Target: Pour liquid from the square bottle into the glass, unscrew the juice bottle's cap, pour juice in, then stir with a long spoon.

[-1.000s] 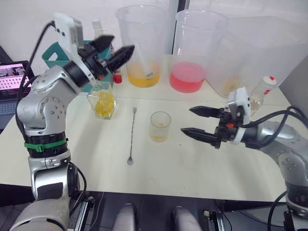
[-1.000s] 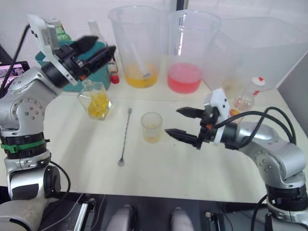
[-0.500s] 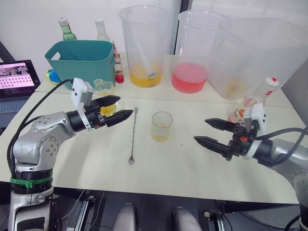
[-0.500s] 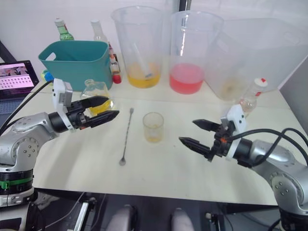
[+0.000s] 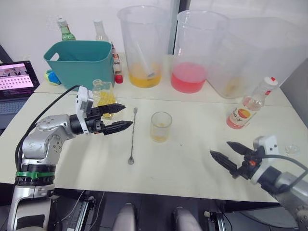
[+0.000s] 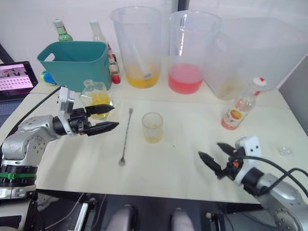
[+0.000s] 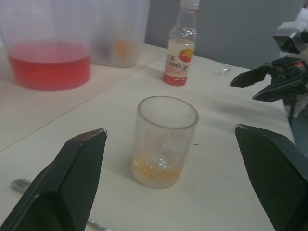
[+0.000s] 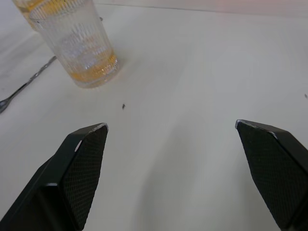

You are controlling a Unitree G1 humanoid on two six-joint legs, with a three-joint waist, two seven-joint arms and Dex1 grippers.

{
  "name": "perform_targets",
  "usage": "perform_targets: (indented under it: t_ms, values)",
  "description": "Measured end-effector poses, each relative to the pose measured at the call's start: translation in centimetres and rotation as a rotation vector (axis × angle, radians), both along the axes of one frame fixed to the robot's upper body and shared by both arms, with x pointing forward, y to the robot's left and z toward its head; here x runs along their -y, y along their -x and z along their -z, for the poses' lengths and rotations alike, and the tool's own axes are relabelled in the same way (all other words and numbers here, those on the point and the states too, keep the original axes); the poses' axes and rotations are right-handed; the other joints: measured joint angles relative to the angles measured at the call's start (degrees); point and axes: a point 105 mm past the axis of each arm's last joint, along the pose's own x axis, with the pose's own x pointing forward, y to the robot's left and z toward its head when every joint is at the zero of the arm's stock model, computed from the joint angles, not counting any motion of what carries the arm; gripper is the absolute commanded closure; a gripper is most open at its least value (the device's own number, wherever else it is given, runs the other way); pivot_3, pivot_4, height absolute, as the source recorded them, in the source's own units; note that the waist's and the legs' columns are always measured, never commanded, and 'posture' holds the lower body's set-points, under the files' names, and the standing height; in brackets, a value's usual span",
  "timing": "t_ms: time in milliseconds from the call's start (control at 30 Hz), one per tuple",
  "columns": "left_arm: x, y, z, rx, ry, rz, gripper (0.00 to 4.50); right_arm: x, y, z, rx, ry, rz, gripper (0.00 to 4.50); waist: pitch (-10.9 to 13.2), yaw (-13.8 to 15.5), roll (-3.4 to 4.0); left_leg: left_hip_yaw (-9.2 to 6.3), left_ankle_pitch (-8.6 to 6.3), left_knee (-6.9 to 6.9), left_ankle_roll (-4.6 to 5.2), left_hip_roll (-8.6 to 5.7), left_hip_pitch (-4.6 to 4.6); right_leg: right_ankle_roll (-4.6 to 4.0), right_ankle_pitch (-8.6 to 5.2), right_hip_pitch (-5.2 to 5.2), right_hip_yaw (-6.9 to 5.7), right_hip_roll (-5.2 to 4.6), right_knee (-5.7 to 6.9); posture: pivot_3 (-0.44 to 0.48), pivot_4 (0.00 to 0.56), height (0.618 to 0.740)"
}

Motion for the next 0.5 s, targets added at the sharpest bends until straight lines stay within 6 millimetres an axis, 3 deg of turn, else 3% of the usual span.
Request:
perform_targets:
  t_ms: [33, 133, 267, 500]
  values:
    - [0.3, 0.1, 0.1, -0.007, -0.002, 0.028, 0.01, 0.2, 0.3, 0.0, 0.004, -0.001, 0.022, 0.00, -0.1, 0.2, -0.19, 0.57, -0.06, -0.26, 0.03, 0.05, 0.16, -0.05, 0.05, -0.12, 0.66, 0.29, -0.13, 0.000, 0.150, 0.726]
    - [1.7, 0.4, 0.0, -0.017, -0.001, 0.110, 0.01, 1.0, 1.2, 0.2, 0.012, -0.009, 0.098, 0.00, -0.2, -1.4, 0.01, -0.29, -0.11, -0.43, 0.13, -0.14, 0.52, 0.12, -0.02, 0.83, 0.55, 0.53, -0.35, 0.000, 0.150, 0.726]
    - [2.2, 0.1, -0.6, -0.012, 0.016, 0.146, 0.01, 1.6, 1.6, -0.5, 0.053, -0.002, 0.153, 0.00, -0.2, -1.8, 0.02, -0.57, -0.11, -0.41, 0.14, -0.18, 0.40, 0.13, -0.01, 0.85, 0.36, 0.53, -0.41, 0.000, 0.150, 0.726]
    - [2.3, 0.4, -0.6, -0.017, 0.023, 0.161, 0.01, 2.4, -0.3, -3.1, 0.201, 0.021, 0.207, 0.00, -0.2, -1.6, 0.04, -0.89, -0.11, -0.37, 0.14, -0.33, 0.32, 0.16, 0.00, 0.96, 0.23, 0.49, -0.39, 0.000, 0.150, 0.726]
